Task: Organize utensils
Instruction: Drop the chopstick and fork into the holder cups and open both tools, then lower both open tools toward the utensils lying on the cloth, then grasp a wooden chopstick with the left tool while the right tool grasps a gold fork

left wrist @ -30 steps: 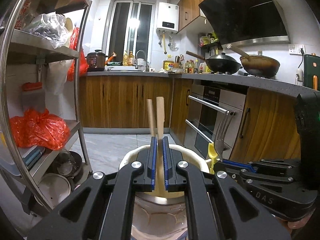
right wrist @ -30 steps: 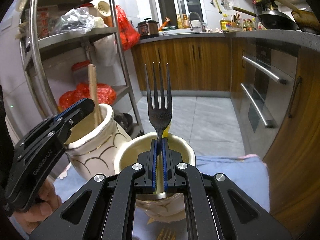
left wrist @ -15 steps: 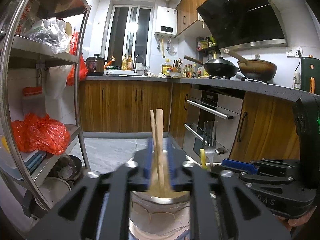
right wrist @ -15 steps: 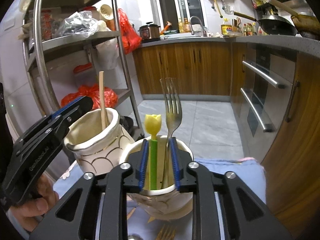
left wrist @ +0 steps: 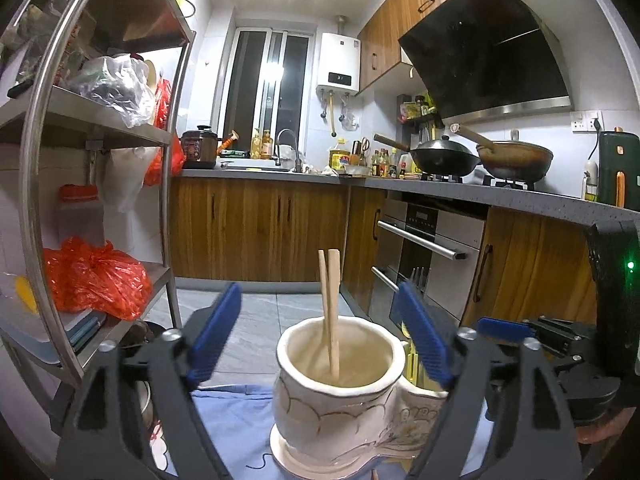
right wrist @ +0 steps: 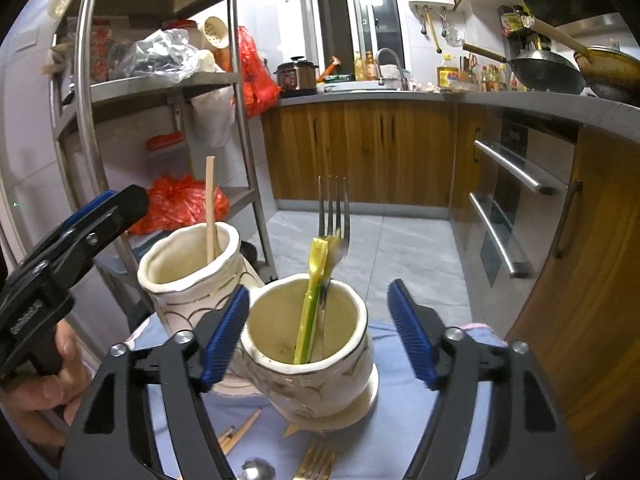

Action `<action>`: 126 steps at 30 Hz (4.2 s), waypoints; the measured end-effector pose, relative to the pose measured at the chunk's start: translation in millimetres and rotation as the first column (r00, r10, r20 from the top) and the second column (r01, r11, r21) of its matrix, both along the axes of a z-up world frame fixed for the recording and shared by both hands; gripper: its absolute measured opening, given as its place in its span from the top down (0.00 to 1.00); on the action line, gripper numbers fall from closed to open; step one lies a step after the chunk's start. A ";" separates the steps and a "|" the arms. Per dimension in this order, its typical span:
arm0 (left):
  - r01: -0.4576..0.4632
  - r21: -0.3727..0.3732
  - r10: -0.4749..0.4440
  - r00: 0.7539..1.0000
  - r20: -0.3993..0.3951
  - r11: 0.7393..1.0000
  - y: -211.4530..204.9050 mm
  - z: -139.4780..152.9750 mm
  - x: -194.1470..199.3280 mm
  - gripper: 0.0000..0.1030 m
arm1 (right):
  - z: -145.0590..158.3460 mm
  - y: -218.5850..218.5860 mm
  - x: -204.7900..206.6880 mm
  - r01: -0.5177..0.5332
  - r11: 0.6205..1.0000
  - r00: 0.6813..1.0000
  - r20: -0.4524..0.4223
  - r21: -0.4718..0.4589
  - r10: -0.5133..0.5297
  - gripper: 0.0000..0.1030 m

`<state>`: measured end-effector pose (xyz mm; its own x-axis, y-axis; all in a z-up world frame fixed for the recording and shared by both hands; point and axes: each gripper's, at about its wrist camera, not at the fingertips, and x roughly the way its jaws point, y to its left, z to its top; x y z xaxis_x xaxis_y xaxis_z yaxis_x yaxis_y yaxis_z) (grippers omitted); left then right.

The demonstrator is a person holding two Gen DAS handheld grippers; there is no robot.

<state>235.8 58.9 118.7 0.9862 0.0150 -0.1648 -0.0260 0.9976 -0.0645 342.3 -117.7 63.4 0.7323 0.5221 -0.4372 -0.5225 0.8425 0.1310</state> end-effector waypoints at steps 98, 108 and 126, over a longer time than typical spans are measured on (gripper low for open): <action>0.270 0.034 -0.178 0.717 -0.674 0.962 -22.5 -132.1 -40.2 0.90 | -104.7 -11.5 -87.2 -0.218 0.940 0.939 -0.318 -0.264 0.129 0.84; 0.307 0.012 -0.198 0.641 -0.741 0.951 -19.3 -128.2 -34.6 0.90 | -99.9 -16.7 -80.5 -0.303 0.900 0.890 -0.430 -0.314 0.150 0.87; 0.399 0.108 -0.108 0.481 -0.870 0.911 -27.9 -122.4 -26.9 0.89 | -96.8 -17.2 -60.1 -0.372 0.817 0.794 -0.606 -0.440 0.035 0.87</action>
